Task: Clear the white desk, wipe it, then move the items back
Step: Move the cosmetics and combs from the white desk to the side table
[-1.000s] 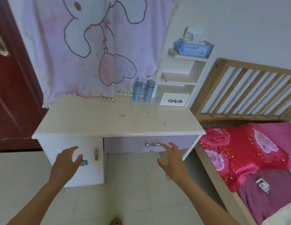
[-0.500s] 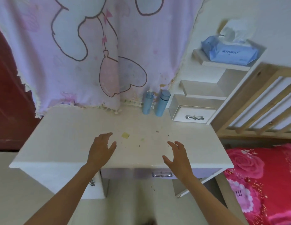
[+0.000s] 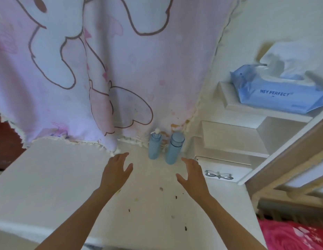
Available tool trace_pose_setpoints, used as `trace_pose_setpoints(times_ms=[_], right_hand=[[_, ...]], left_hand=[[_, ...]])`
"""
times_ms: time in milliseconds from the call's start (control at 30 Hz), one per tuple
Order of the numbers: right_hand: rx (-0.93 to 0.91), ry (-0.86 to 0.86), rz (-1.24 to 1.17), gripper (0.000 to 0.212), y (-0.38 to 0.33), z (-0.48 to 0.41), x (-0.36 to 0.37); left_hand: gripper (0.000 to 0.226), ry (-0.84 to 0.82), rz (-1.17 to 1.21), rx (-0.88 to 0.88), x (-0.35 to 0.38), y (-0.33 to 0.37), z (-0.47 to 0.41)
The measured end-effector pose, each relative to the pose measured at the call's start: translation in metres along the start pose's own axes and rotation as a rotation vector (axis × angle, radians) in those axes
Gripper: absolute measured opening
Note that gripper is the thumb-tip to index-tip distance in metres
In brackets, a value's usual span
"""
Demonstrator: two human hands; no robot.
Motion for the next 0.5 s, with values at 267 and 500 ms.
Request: trace_pose_setpoints(times_ms=[267,500], right_hand=[[-0.010,0.009,-0.117,0.067,0.009,-0.057,0.018],[0.051,0.116,-0.104,0.067,0.017,-0.101,0.014]], left_hand=[[0.051,-0.072,-0.076,-0.036,0.036,0.010,-0.039],[0.059,-0.105,-0.053,0.036,0.059,0.042,-0.096]])
Point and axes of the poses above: each hand's wrist, its own z-axis away from the middle knuckle, its own x-axis out of the palm, y = z × x, the point moved 2 cm from there along -z, towards the middle knuckle, and after that the axes turned 9 degrees about -x, right-handed, at the moved point
